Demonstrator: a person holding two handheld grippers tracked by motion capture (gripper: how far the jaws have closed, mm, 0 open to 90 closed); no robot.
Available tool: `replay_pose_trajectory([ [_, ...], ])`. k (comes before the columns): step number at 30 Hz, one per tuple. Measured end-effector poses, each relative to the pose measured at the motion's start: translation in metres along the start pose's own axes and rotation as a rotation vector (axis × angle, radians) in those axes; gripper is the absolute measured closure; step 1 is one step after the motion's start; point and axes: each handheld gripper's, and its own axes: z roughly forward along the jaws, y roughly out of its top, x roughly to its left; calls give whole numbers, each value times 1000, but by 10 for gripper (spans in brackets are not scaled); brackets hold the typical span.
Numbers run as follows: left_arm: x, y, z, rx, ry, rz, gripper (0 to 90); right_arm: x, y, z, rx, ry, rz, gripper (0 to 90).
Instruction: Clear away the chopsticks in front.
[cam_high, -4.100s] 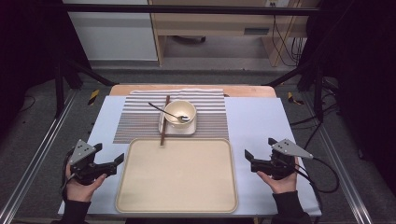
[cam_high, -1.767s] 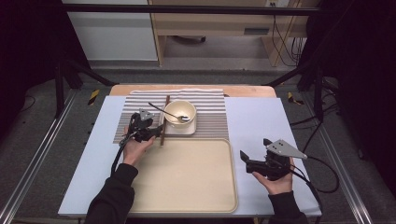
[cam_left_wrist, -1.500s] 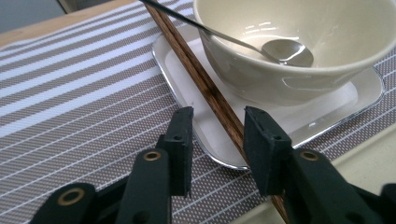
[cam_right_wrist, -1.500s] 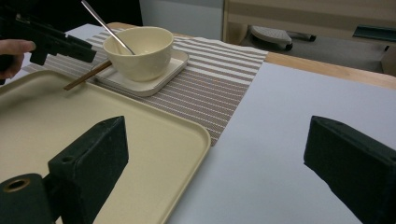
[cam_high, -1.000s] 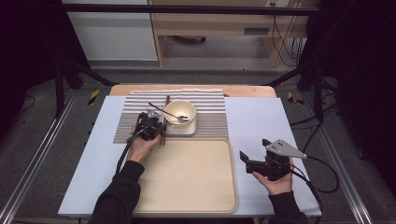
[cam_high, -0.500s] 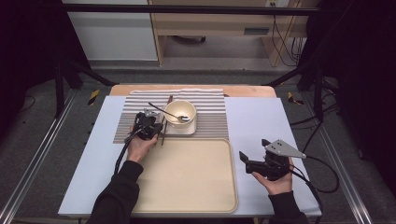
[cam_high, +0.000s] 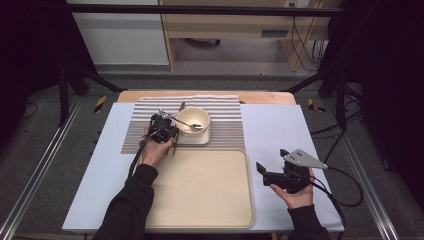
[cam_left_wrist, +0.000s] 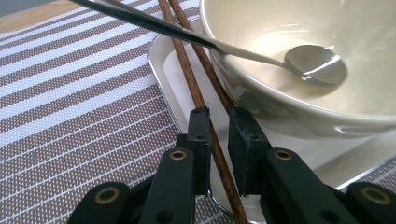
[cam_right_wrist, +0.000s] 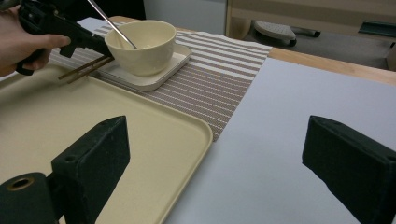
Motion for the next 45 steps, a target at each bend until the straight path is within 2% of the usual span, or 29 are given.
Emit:
replay_pose_trajectory([
  [5,1,0,3,2,2,-22,796,0,0,0,-1,1,3,77],
  [14,2,1,3,3,37,-49,843,0,0,0,4,-1,2,78],
  [22,5,-1,-3,-3,17,-66,848,0,0,1,7,1,-2,78],
  [32,11,-7,-25,-36,22,-65,849,-1,0,-1,2,-6,-5,78],
  [42,23,-23,-58,-66,31,-85,849,-1,1,-1,4,-5,-6,62],
  [45,25,-29,-68,-66,39,-77,849,-2,1,-2,3,-3,1,54],
])
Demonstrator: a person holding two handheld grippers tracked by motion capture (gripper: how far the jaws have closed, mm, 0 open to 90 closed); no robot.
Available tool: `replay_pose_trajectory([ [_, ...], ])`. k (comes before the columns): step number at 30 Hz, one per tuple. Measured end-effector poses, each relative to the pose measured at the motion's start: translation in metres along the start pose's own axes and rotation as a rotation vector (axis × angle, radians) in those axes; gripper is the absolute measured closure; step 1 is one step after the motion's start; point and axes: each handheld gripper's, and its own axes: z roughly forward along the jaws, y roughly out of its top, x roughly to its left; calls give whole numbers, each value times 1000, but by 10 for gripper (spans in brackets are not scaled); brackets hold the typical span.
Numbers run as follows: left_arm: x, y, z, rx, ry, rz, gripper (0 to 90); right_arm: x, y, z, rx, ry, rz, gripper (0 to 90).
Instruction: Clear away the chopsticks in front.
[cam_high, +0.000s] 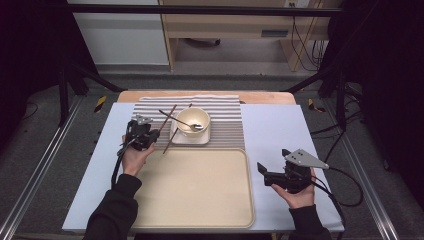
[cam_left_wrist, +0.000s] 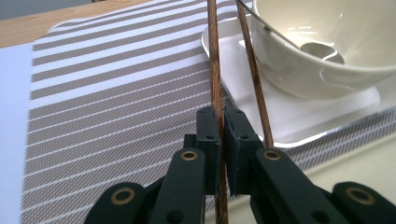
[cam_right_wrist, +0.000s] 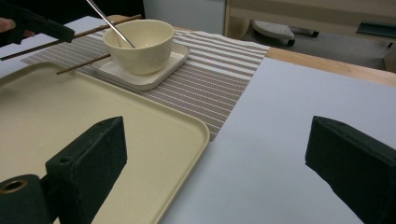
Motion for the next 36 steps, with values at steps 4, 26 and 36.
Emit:
replay_pose_trajectory([
  [4,5,-9,-14,-9,6,-10,849,0,0,0,0,-3,-3,51],
  [26,1,-52,-68,-55,18,-19,848,1,-1,-2,-5,9,-11,47],
  [36,-7,-73,-89,-60,48,-52,848,3,-2,0,1,14,-17,45],
])
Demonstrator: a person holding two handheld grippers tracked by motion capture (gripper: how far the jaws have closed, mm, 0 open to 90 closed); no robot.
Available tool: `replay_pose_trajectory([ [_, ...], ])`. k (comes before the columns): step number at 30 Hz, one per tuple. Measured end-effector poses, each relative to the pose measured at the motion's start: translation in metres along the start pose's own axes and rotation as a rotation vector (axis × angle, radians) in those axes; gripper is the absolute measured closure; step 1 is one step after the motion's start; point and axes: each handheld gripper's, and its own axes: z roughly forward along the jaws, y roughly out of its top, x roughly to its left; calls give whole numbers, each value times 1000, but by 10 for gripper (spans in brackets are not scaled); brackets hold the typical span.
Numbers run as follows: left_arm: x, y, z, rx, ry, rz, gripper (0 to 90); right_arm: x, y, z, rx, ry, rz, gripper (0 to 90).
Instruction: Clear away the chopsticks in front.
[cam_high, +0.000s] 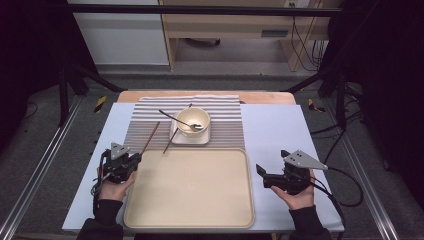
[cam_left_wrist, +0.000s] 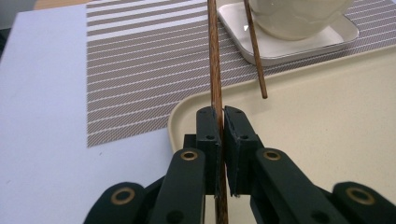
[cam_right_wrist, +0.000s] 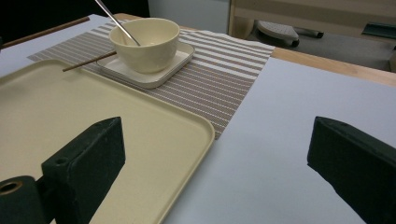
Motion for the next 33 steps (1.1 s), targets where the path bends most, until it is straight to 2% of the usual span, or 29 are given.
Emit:
replay_pose_trajectory([
  [5,-4,-11,-15,-14,8,-32,848,1,0,1,0,4,0,46],
  [10,-13,-20,-27,-19,33,-40,848,0,0,-1,-8,5,-1,47],
  [12,-17,-23,-31,-16,56,-36,848,1,1,-1,-11,10,4,48],
  [14,-19,-26,-34,-17,46,-56,848,1,1,-1,-13,10,5,48],
  [20,-30,-34,-36,-8,42,-79,848,4,1,-2,-18,19,-1,49],
  [23,-38,-37,-35,-7,59,-67,848,5,2,-2,-21,22,-1,49],
  [28,-45,-45,-37,-26,83,-92,848,7,3,-3,-30,28,1,48],
  [33,-50,-58,-36,-15,92,-97,848,8,3,-2,-28,28,0,48],
])
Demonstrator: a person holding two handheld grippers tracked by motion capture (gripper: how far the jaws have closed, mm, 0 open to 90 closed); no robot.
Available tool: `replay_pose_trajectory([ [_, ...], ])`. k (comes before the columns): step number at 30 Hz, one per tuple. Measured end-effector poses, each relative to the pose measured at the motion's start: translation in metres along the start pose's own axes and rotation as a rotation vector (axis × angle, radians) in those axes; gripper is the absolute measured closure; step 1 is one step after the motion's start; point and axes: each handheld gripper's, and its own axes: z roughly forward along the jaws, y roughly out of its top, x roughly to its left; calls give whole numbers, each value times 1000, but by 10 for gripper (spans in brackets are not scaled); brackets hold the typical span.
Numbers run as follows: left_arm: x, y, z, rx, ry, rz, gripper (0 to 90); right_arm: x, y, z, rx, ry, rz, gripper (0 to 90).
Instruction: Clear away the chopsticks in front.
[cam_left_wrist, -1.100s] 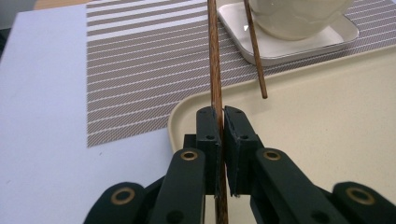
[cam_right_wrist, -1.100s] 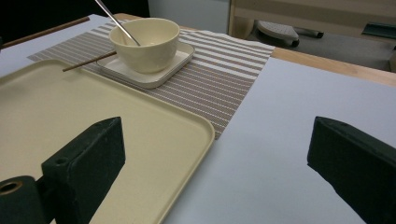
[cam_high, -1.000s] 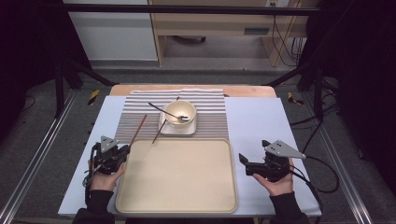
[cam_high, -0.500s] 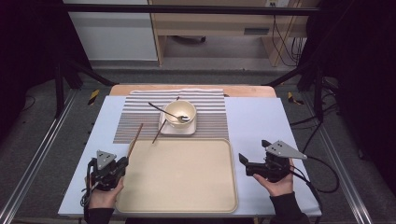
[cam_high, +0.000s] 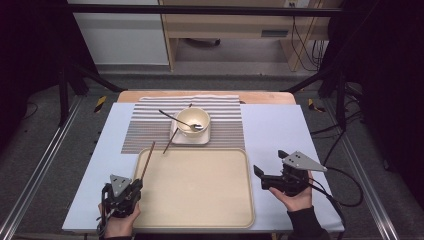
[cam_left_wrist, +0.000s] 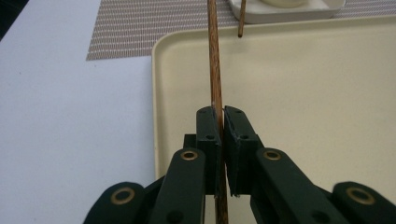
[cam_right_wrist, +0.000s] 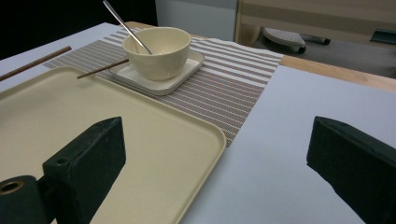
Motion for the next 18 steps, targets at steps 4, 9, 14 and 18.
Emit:
replay_pose_trajectory([
  [4,-1,-7,4,23,3,1,848,1,0,1,8,-1,-10,48],
  [9,0,-12,11,66,14,19,847,1,0,1,5,-1,-7,48],
  [14,-1,-16,15,85,18,32,846,1,0,0,4,0,-9,48],
  [18,0,-16,16,94,9,29,842,1,0,0,5,-2,-8,47],
])
